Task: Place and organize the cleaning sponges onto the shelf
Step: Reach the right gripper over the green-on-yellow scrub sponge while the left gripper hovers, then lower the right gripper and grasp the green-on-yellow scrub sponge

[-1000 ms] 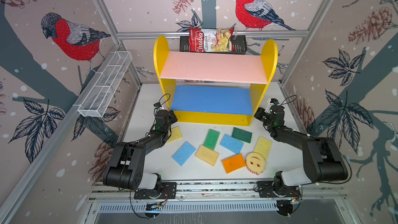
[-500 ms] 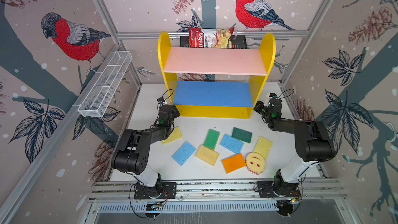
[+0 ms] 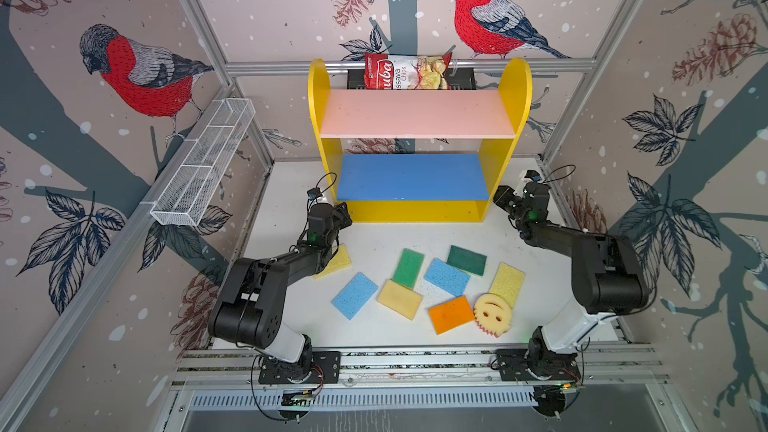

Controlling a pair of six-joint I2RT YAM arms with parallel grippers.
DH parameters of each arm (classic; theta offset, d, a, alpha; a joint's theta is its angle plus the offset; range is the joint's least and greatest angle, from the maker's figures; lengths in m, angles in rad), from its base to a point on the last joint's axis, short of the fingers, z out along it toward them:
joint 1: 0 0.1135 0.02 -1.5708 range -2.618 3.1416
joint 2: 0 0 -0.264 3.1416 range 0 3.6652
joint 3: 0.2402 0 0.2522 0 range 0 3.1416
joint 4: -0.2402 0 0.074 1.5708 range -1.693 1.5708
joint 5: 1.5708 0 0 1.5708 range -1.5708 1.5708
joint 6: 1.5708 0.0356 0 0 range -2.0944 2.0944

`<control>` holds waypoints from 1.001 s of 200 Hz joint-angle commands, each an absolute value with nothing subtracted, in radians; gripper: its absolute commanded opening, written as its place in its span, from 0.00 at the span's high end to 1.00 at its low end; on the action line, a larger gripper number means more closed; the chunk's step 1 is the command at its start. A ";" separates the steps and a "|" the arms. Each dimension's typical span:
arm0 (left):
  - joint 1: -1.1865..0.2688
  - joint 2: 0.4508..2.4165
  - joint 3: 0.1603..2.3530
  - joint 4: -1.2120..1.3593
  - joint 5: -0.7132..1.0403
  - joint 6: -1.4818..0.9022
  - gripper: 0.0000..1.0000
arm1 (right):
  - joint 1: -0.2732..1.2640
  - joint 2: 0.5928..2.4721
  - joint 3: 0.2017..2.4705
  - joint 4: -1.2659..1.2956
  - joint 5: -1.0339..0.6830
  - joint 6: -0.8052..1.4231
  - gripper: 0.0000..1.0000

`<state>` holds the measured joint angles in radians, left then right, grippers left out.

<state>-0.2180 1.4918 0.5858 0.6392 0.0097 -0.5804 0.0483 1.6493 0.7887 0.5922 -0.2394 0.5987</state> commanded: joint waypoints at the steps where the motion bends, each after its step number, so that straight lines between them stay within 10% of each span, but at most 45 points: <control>1: -0.230 1.418 0.534 0.648 0.057 -0.604 0.62 | 0.086 1.547 0.735 0.545 -0.188 0.568 0.75; 98: -0.233 0.891 0.285 0.334 0.060 -0.648 0.55 | 0.607 1.021 0.382 0.323 0.135 0.631 0.54; 152: -0.244 0.665 0.163 0.153 0.120 -0.724 0.52 | 0.941 1.225 0.447 0.336 0.250 0.767 0.33; 200: -0.245 0.548 0.097 0.083 0.104 -0.737 0.51 | 0.966 1.452 0.528 0.407 0.132 0.808 0.36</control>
<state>-0.2443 0.5724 0.1280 0.1215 0.1036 -0.7109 0.9630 1.3792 0.5018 0.3447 0.1879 0.7647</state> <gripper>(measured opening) 0.493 0.658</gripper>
